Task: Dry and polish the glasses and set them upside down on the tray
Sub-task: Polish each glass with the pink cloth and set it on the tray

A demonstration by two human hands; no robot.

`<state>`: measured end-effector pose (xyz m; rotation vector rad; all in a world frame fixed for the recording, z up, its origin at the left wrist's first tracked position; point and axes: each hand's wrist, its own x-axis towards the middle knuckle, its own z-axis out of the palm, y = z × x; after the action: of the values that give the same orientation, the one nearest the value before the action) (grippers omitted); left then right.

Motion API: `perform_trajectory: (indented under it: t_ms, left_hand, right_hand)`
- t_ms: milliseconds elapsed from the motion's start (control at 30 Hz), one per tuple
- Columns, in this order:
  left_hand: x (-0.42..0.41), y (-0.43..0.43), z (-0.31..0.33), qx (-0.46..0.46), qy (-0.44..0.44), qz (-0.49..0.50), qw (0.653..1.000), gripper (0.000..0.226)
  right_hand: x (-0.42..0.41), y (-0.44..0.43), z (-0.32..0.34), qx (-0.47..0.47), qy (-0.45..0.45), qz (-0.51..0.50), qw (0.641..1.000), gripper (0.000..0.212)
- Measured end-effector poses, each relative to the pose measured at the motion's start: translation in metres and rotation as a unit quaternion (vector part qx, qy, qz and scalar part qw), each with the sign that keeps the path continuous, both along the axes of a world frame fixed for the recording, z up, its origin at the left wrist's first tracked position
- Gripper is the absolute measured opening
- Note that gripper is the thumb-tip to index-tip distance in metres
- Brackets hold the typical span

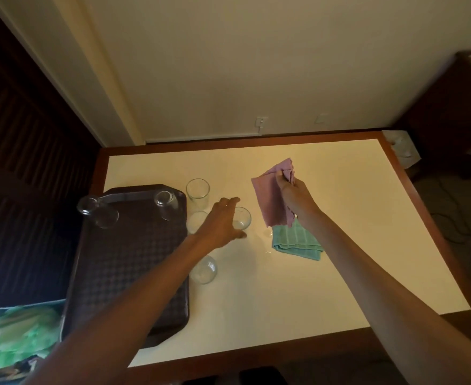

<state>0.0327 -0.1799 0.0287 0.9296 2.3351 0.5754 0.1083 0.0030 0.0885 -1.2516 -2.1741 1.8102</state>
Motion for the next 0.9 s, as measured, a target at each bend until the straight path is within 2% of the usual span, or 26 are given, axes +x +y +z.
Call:
perform_trajectory:
  t_ms: [100, 167, 267, 433, 633, 767, 800, 900]
  left_hand:
    - [0.012, 0.019, -0.025, -0.064, 0.025, 0.005, 0.998, 0.109]
    - [0.016, 0.024, -0.036, -0.074, 0.049, 0.023, 0.996, 0.099]
    - [0.016, 0.025, -0.038, -0.039, 0.056, 0.070, 0.995, 0.076]
    - [0.001, 0.012, 0.007, 0.093, -0.049, 0.191, 0.976, 0.071]
    - [-0.017, 0.004, 0.102, 0.262, -0.182, 0.240, 0.917, 0.074]
    - [-0.022, 0.007, 0.141, 0.390, -0.270, 0.269, 0.838, 0.060]
    - [-0.020, 0.010, 0.148, 0.406, -0.274, 0.276, 0.827, 0.051]
    - [-0.015, 0.020, 0.163, 0.434, -0.255, 0.300, 0.810, 0.034]
  right_hand:
    - [0.010, 0.014, -0.012, -0.001, 0.002, 0.010, 1.000, 0.042]
    - [0.016, 0.022, -0.020, -0.001, -0.008, 0.016, 1.000, 0.045]
    - [0.021, 0.032, -0.026, -0.004, -0.015, 0.030, 0.999, 0.047]
    - [0.017, 0.037, -0.012, -0.016, 0.012, 0.065, 0.998, 0.034]
    - [-0.008, 0.010, 0.031, -0.074, 0.085, 0.121, 0.986, 0.042]
    - [-0.035, -0.010, 0.064, -0.118, 0.160, 0.130, 0.971, 0.081]
    - [-0.038, -0.016, 0.077, -0.123, 0.185, 0.140, 0.965, 0.077]
    - [-0.042, -0.033, 0.110, -0.122, 0.250, 0.191, 0.941, 0.042]
